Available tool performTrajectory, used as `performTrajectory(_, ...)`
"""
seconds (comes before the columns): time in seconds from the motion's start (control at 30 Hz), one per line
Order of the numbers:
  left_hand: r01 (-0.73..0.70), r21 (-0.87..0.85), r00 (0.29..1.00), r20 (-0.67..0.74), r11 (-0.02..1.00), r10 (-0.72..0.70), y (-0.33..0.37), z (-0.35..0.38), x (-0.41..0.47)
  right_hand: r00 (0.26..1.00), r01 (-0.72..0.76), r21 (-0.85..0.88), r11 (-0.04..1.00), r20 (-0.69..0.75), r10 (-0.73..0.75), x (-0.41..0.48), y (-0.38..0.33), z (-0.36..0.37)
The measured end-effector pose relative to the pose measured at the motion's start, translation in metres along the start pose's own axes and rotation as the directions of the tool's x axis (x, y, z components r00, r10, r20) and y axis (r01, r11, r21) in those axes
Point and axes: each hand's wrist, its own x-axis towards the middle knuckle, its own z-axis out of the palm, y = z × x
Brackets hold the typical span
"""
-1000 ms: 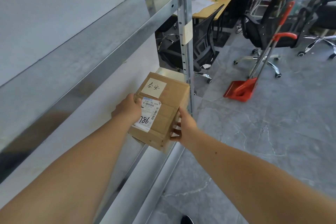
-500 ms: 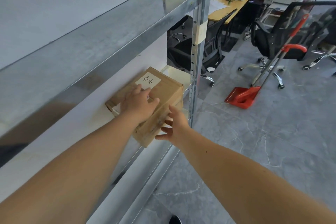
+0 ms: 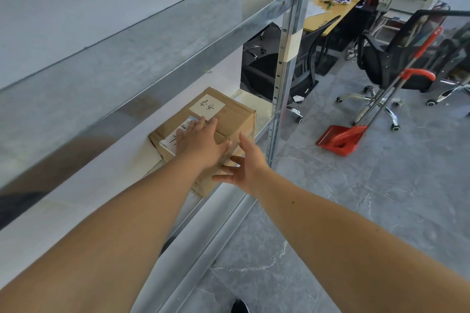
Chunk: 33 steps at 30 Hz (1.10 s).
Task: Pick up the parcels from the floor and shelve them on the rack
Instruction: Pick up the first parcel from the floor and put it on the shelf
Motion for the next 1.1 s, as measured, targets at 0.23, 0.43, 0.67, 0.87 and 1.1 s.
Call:
performTrajectory(0.23, -0.054, -0.008, 0.999, 0.005, 0.999, 0.054, -0.008, -0.003, -0.005, 0.994, 0.02, -0.188, 0.982, -0.099, -0.039, -0.011, -0.007, 0.006)
performTrajectory(0.43, -0.055, -0.148, 0.985, -0.169, 0.987, 0.03, -0.015, -0.017, -0.022, 0.966, 0.09, -0.345, 0.934, -0.196, -0.166, -0.025, -0.023, 0.018)
performTrajectory(0.67, 0.029, -0.64, 0.941, -0.242, 0.768, -0.237, -0.009, -0.029, -0.046, 0.975, 0.137, -0.394, 0.909, -0.108, -0.193, -0.045, -0.042, 0.027)
performTrajectory(0.87, 0.15, -0.885, 0.879, -0.086, 0.442, -0.47, -0.002, -0.03, -0.091, 0.984, 0.151, -0.453, 0.878, -0.021, -0.18, -0.067, -0.045, 0.027)
performTrajectory(1.1, 0.234, -0.966, 0.735, 0.251, -0.112, -0.63, 0.007, -0.022, -0.17, 0.992, 0.124, -0.543, 0.831, 0.098, -0.084, -0.097, -0.019, 0.019)
